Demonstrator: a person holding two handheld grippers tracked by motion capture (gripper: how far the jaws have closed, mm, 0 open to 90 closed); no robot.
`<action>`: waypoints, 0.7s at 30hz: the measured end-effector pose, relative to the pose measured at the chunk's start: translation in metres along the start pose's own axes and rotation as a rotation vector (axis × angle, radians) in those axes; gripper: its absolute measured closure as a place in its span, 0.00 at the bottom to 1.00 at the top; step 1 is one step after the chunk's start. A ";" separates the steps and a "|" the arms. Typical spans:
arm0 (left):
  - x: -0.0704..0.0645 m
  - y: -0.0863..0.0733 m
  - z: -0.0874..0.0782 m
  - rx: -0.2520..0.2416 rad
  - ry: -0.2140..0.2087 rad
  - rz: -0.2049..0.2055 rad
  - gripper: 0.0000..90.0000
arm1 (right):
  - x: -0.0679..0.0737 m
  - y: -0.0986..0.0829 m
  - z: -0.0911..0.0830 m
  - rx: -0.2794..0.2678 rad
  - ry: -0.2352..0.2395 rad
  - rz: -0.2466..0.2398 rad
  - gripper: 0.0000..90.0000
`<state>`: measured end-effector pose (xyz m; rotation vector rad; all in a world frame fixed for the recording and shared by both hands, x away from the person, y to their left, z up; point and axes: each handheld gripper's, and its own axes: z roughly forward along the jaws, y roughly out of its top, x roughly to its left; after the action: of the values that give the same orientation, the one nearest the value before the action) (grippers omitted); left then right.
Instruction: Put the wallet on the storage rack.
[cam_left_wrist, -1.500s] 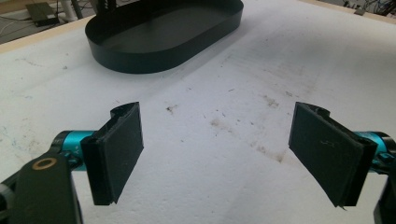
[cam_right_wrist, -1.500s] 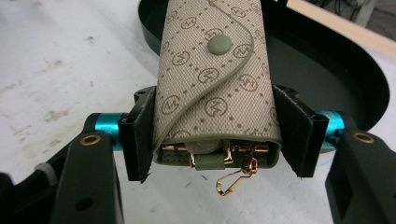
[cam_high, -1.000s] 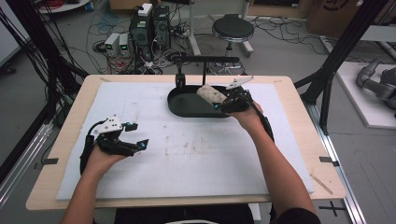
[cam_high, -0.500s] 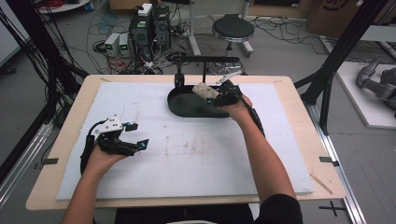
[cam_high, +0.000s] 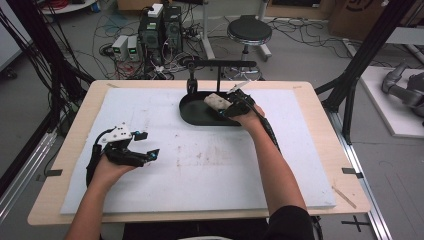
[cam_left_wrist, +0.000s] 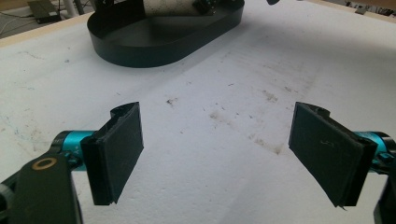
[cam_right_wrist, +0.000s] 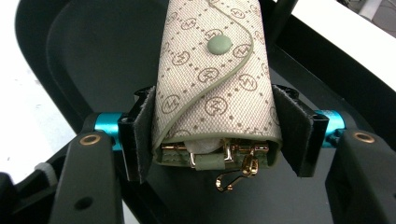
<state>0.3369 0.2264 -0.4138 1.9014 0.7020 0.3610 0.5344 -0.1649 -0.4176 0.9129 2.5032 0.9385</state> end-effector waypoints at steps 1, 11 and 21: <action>0.000 0.000 0.000 0.000 0.000 0.000 0.20 | 0.000 0.000 0.002 -0.001 0.000 0.002 0.41; 0.000 0.000 0.001 0.007 -0.004 0.005 0.20 | -0.003 -0.004 0.011 0.056 0.013 0.025 0.41; 0.000 -0.001 0.002 0.012 -0.002 0.002 0.20 | -0.003 -0.005 0.012 0.071 0.002 0.047 0.36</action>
<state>0.3377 0.2257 -0.4154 1.9135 0.7022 0.3567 0.5397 -0.1639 -0.4296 0.9976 2.5420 0.8702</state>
